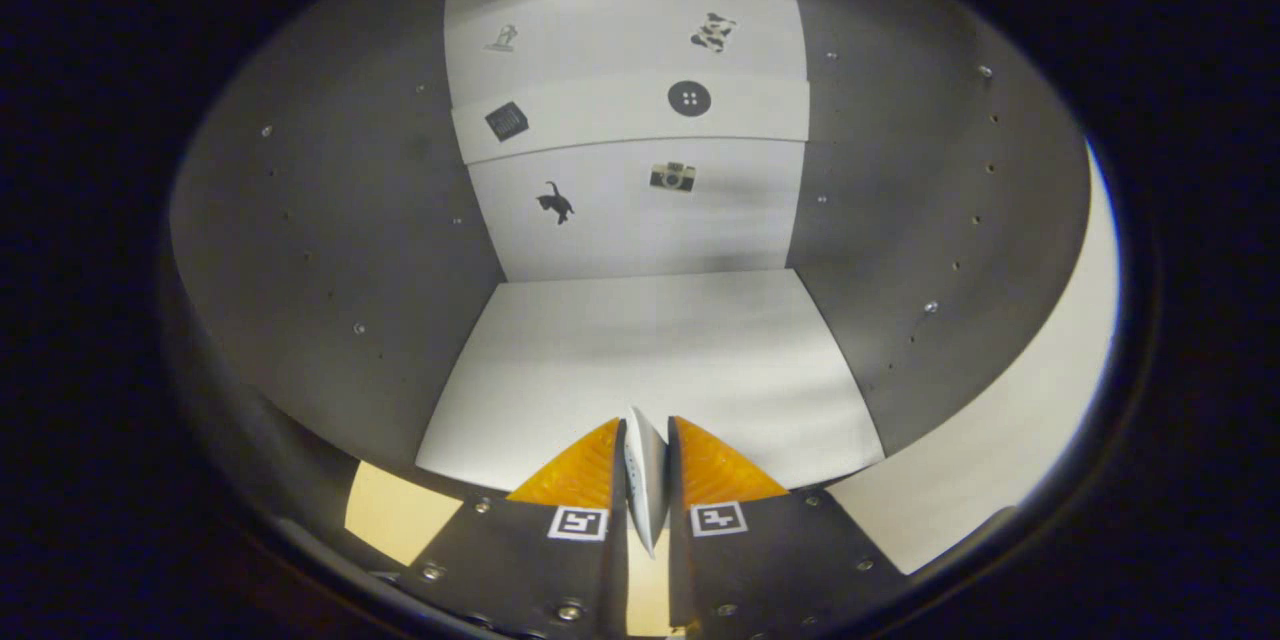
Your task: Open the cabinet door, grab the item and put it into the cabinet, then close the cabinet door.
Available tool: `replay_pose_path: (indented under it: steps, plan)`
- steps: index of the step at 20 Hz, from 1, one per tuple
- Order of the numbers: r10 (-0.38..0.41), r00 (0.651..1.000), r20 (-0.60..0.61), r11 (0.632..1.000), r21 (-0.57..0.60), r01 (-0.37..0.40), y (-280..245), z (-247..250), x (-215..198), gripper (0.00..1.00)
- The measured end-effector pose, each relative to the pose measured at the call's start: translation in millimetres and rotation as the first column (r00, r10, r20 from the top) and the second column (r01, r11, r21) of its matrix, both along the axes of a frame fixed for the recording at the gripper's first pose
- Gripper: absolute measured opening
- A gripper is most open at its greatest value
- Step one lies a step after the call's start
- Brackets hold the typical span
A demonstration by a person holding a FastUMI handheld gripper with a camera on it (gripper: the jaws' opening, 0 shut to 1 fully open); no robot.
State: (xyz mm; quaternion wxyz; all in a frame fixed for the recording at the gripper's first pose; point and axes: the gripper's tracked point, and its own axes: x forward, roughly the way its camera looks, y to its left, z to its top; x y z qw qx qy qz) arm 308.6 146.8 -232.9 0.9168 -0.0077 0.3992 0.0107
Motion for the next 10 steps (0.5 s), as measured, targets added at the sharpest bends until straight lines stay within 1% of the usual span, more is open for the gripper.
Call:
replay_pose_path:
  steps: [1, 6, 10]
  plan:
    - [-0.002, 1.0, 0.004, 1.0, 0.003, 0.002, 1.9, 0.1, 5.8, 0.16]
    - [0.001, 0.998, -0.069, 1.0, 0.01, 0.0, 5.9, -2.2, 15.4, 0.16]
    - [-0.019, 0.997, -0.075, 0.999, 0.045, 0.022, 13.3, -5.6, 27.3, 0.26]
